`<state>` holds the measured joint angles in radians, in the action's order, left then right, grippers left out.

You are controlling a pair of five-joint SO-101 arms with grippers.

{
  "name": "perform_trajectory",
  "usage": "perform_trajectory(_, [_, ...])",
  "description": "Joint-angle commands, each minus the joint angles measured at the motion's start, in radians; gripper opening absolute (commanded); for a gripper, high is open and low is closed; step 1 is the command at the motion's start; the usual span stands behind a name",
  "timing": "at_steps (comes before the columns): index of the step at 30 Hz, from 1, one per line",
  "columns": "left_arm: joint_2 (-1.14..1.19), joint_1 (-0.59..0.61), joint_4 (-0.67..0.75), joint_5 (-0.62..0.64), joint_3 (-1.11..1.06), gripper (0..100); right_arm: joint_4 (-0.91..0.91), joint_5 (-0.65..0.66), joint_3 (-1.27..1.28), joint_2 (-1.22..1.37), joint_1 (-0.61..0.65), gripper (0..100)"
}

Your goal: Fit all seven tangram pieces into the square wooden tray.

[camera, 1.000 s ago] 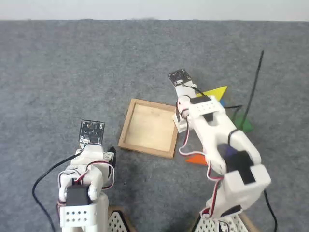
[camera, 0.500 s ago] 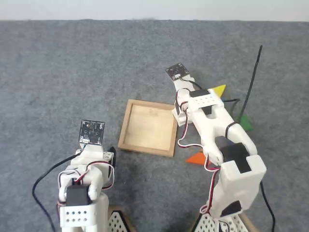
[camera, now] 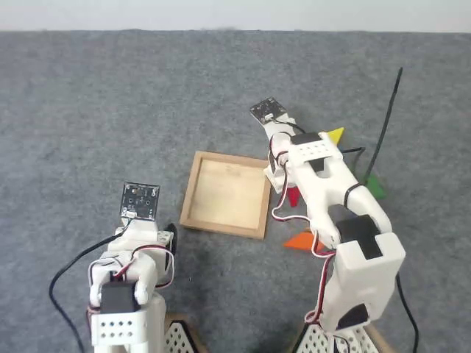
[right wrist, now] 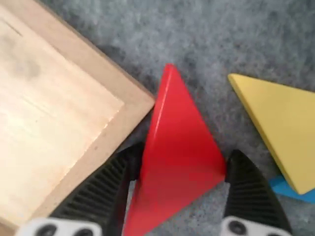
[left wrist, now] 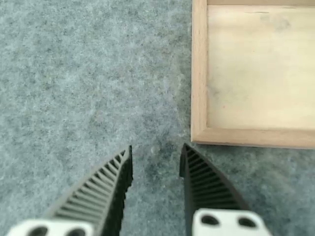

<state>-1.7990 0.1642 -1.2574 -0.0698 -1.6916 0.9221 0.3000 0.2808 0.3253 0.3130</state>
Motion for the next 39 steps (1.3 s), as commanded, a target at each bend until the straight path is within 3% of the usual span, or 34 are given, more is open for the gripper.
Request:
perform_trajectory(1, [-0.028,-0.002,-0.009,-0.006,0.008,15,0.062,-0.034,-0.012,-0.007,-0.025,21.6])
perform_trajectory(13, [-0.028,-0.002,-0.009,-0.006,0.008,15,0.007,-0.141,0.135,-0.209,-0.067,16.9])
perform_trajectory(22, [-0.028,-0.002,-0.009,-0.006,0.008,15,-0.022,-0.13,0.275,-0.338,-0.079,16.2])
perform_trajectory(27, [-0.028,-0.002,-0.009,-0.006,0.008,15,-0.016,-0.127,0.249,-0.274,-0.088,0.0])
perform_trajectory(39, [-0.028,-0.002,-0.009,-0.006,0.008,15,0.087,-0.173,0.206,-0.432,-0.088,0.6])
